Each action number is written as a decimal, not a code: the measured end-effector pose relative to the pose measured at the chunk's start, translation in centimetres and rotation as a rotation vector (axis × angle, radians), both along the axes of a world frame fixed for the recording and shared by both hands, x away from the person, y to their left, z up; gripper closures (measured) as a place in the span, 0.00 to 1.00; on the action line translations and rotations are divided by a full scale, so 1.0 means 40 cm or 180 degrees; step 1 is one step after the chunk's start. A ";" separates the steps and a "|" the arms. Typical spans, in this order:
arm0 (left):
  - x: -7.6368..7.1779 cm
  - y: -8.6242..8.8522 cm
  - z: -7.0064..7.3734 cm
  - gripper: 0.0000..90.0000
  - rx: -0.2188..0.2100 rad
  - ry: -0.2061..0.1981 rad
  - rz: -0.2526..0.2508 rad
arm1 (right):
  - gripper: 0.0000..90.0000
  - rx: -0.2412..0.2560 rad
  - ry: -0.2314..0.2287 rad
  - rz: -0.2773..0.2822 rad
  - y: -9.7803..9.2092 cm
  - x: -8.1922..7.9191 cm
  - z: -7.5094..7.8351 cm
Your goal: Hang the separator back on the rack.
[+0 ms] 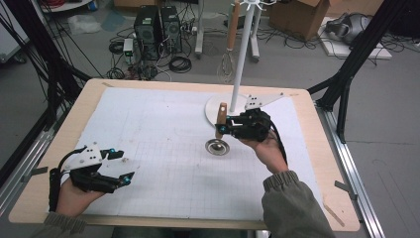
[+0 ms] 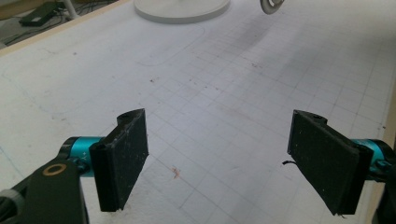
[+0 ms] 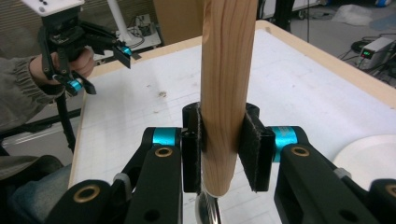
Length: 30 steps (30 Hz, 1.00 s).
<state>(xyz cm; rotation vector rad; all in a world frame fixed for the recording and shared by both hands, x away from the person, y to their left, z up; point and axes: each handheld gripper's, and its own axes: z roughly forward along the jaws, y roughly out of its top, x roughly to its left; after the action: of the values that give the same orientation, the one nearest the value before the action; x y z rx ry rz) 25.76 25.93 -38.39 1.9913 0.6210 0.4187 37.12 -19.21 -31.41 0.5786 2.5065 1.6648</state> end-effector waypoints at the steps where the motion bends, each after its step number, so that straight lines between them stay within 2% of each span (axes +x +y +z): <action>1: 0.000 0.001 0.000 0.22 0.0001 -0.0004 0.0008 | 0.80 0.0000 -0.0016 0.0004 -0.003 0.004 0.004; 6: 0.001 0.006 -0.001 0.20 -0.0018 0.0001 0.0034 | 0.80 -0.0009 -0.0061 -0.0032 -0.020 0.029 0.035; 9: 0.002 0.009 -0.003 0.18 -0.0022 0.0000 0.0057 | 0.80 -0.0055 -0.0116 -0.0063 -0.027 0.046 0.063; 13: 0.002 0.011 -0.005 0.17 -0.0017 0.0004 0.0083 | 0.80 -0.0021 -0.0150 -0.0074 -0.037 0.072 0.110; 18: 0.003 0.013 -0.004 0.17 -0.0006 -0.0012 0.0087 | 0.80 -0.0027 -0.0195 -0.0113 -0.046 0.103 0.150; 24: 0.005 0.019 -0.005 0.17 -0.0046 -0.0022 0.0120 | 0.80 -0.0064 -0.0198 -0.0193 -0.059 0.141 0.196; 30: 0.007 0.030 -0.005 0.16 -0.0067 -0.0031 0.0150 | 0.80 -0.0020 -0.0203 -0.0255 -0.070 0.178 0.230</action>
<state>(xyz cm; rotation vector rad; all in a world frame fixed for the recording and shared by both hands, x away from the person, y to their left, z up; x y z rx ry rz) 26.06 27.12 -38.58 1.9565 0.6647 0.4485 44.25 -22.03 -22.21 0.6070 2.4105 1.6206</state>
